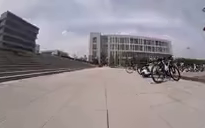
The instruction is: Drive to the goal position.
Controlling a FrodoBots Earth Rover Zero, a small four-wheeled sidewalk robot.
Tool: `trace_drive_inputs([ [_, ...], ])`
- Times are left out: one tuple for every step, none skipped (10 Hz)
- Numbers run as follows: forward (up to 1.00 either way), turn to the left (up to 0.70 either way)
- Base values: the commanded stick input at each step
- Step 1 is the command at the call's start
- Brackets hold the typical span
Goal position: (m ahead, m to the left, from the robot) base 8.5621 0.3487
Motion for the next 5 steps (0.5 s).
trace_drive_inputs([
  [1.00,0.00],
  [1.00,0.00],
  [1.00,0.00],
  [1.00,0.00],
  [1.00,0.00],
])
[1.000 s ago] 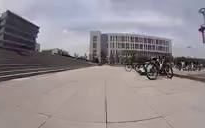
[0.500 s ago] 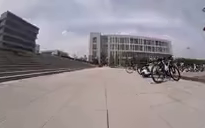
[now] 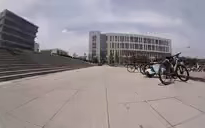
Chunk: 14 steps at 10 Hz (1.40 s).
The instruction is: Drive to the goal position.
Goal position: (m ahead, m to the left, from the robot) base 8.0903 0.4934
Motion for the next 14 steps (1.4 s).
trace_drive_inputs([
  [1.00,-0.21],
  [1.00,-0.23],
  [1.00,-0.09],
  [1.00,0.00],
  [1.00,0.00],
  [1.00,0.00],
  [1.00,0.00],
  [1.00,0.00],
  [1.00,0.00],
  [1.00,0.00],
  [1.00,0.00],
  [1.00,0.00],
  [1.00,0.00],
  [1.00,0.00],
])
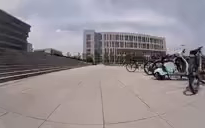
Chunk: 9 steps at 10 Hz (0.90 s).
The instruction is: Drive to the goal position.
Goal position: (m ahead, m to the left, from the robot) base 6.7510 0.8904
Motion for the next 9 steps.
trace_drive_inputs([
  [1.00,0.00],
  [1.00,0.00],
  [1.00,0.00],
  [1.00,0.00],
  [1.00,0.00],
  [1.00,0.00],
  [1.00,0.00],
  [1.00,0.00],
  [1.00,0.00],
])
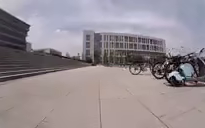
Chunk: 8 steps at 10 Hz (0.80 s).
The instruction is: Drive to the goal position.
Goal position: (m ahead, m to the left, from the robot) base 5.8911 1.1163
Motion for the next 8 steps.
trace_drive_inputs([
  [1.00,0.00],
  [1.00,0.00],
  [1.00,0.00],
  [0.96,0.00],
  [0.81,0.00],
  [0.26,0.00],
  [0.00,0.00],
  [0.00,0.00],
])
